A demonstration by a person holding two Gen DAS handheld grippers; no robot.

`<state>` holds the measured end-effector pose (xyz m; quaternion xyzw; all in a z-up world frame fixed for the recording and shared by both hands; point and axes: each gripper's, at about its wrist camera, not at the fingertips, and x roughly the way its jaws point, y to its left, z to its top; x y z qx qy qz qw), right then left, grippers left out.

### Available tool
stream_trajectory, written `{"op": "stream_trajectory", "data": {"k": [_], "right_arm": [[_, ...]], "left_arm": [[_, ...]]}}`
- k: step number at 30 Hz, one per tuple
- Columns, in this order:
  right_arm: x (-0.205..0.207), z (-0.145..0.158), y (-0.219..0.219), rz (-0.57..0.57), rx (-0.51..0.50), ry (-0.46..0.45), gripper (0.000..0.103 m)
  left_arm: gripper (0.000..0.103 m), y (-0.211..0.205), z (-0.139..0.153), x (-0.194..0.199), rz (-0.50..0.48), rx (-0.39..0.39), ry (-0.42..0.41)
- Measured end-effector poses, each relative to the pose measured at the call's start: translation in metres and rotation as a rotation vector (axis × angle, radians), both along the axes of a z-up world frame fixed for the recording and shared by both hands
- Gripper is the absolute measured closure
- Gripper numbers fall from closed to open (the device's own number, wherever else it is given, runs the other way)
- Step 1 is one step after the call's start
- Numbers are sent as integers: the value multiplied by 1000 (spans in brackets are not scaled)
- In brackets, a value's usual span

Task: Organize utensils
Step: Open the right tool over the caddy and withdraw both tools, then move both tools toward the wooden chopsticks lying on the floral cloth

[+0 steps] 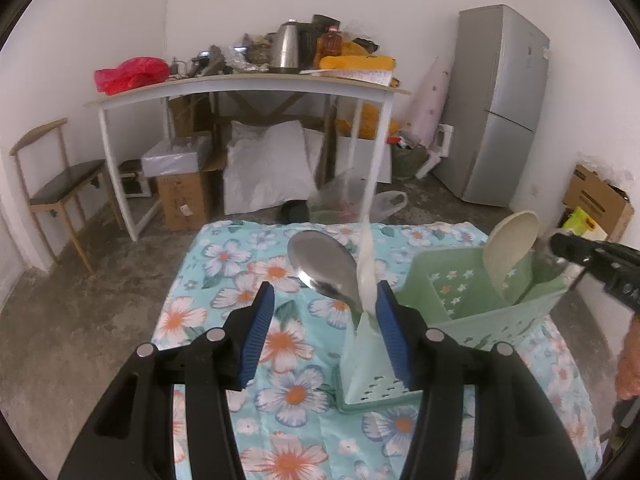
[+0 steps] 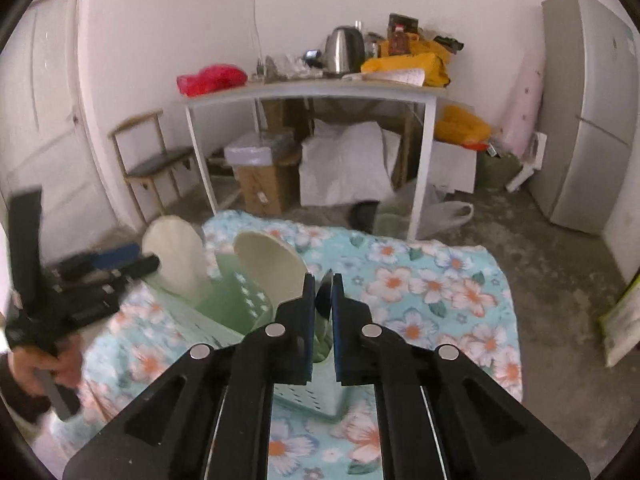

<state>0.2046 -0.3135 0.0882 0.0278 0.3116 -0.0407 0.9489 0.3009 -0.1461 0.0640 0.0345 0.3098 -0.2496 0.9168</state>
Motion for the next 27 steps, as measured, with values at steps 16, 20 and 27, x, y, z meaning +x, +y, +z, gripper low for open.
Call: {"op": "stream_trajectory", "data": {"k": [16, 20, 27], "right_arm": [[-55, 24, -26, 18, 291, -201, 51], [-85, 24, -30, -17, 344, -227, 51], [-152, 4, -10, -82, 350, -204, 45]], "left_arm": [[50, 3, 11, -12, -21, -44, -32], [46, 11, 19, -20, -31, -72, -48], [33, 48, 33, -66, -65, -116, -95]]}}
